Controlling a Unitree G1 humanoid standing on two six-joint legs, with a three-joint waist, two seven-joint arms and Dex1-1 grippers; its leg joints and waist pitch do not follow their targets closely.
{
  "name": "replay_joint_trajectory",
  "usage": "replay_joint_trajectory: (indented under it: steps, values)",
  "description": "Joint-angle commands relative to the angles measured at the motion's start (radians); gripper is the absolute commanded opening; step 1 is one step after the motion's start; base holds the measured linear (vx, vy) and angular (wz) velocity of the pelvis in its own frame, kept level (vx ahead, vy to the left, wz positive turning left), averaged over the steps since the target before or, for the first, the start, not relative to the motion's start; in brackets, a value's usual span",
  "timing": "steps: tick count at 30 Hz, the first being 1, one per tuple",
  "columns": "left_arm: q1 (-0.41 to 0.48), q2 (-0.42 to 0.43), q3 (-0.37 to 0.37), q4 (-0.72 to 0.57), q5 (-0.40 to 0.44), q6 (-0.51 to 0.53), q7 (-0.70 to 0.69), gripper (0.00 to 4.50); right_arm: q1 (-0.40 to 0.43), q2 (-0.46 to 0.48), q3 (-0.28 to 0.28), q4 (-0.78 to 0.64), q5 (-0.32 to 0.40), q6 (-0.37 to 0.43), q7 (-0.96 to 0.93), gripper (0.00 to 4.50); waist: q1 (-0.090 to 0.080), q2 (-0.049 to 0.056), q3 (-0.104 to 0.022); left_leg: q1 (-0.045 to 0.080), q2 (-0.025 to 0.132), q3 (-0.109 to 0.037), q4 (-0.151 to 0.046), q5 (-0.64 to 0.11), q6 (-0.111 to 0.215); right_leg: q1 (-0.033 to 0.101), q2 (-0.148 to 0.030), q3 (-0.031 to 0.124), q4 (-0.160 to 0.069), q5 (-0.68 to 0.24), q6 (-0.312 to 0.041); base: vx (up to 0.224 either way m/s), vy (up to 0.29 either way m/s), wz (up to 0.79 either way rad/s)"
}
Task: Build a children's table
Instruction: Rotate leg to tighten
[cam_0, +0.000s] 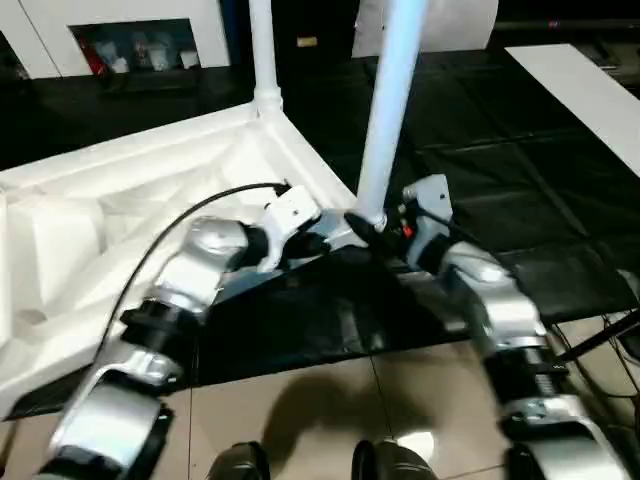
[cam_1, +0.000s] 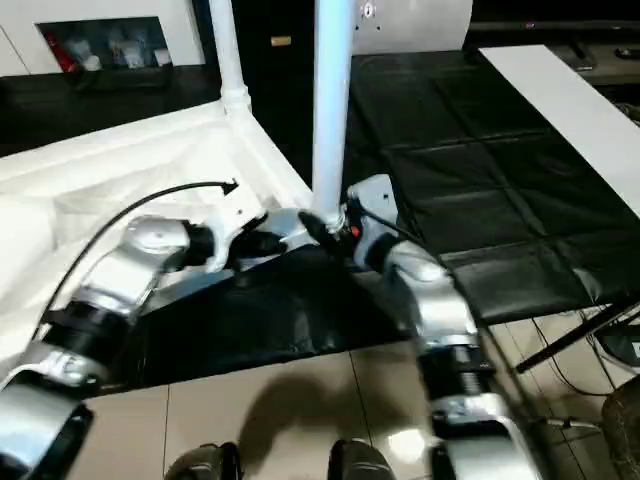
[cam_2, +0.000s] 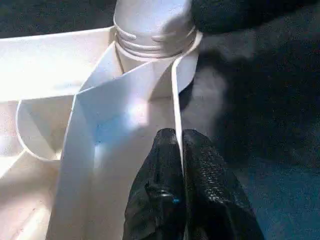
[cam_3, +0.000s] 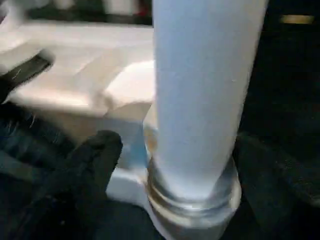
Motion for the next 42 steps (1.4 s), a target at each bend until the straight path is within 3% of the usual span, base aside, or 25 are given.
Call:
replay_joint_trajectory:
  steps: [1, 3, 10, 15, 20, 31, 36, 42]
  values:
    - [-0.002, 0.000, -0.024, -0.022, -0.007, -0.034, -0.048, 0.00, -0.003, 0.002, 0.013, -0.022, 0.014, -0.017, 0.042, 4.34, 0.000, 0.002, -0.087, 0.011, 0.052, -0.013, -0.055, -0.082, 0.158, 0.075, -0.069, 0.066, -0.067, -0.017, -0.288, 0.000, 0.000, 0.00]
    - [0.006, 0.045, -0.048, -0.009, -0.017, -0.092, -0.138, 0.00, -0.003, -0.072, 0.028, -0.018, 0.033, -0.027, 0.189, 4.34, 0.006, 0.003, -0.085, 0.016, 0.052, -0.012, -0.056, -0.119, 0.142, 0.073, -0.070, 0.066, -0.074, -0.081, -0.283, 0.000, 0.000, 0.00]
    - [0.008, 0.107, -0.086, 0.011, -0.042, -0.210, -0.330, 0.00, -0.040, -0.151, 0.074, 0.027, 0.071, -0.073, 0.419, 4.34, 0.018, 0.001, -0.084, 0.015, 0.057, -0.011, -0.059, -0.128, 0.132, 0.070, -0.071, 0.067, -0.069, -0.088, -0.287, 0.000, 0.000, 0.00]
    - [0.004, 0.134, -0.120, 0.032, -0.034, -0.272, -0.400, 0.00, -0.071, -0.171, 0.112, 0.060, 0.084, -0.078, 0.548, 3.76, 0.028, -0.002, -0.085, 0.015, 0.060, -0.010, -0.059, -0.120, 0.132, 0.068, -0.071, 0.068, -0.067, -0.090, -0.287, 0.000, 0.000, 0.00]
    - [0.002, 0.133, -0.119, 0.041, -0.043, -0.286, -0.422, 0.00, -0.085, -0.185, 0.139, 0.081, 0.073, -0.092, 0.602, 3.43, 0.029, -0.007, -0.085, 0.014, 0.059, -0.009, -0.059, -0.117, 0.131, 0.068, -0.072, 0.068, -0.068, -0.100, -0.285, 0.000, 0.000, 0.00]
    - [-0.004, 0.128, -0.122, 0.066, -0.046, -0.317, -0.445, 0.00, -0.114, -0.196, 0.167, 0.136, 0.065, -0.108, 0.676, 2.69, 0.030, -0.004, -0.084, 0.014, 0.060, -0.009, -0.060, -0.118, 0.130, 0.067, -0.072, 0.068, -0.070, -0.119, -0.281, 0.000, 0.000, 0.00]
    - [-0.006, 0.128, -0.122, 0.076, -0.045, -0.323, -0.449, 0.00, -0.115, -0.200, 0.171, 0.145, 0.069, -0.112, 0.702, 2.11, 0.031, -0.003, -0.083, 0.015, 0.061, -0.009, -0.062, -0.130, 0.122, 0.066, -0.072, 0.068, -0.072, -0.132, -0.280, 0.000, 0.000, 0.00]
    - [-0.007, 0.128, -0.120, 0.081, -0.046, -0.323, -0.452, 0.00, -0.106, -0.201, 0.176, 0.135, 0.074, -0.105, 0.718, 1.95, 0.032, -0.002, -0.084, 0.015, 0.061, -0.010, -0.062, -0.127, 0.124, 0.067, -0.073, 0.068, -0.071, -0.118, -0.285, 0.000, 0.000, 0.00]
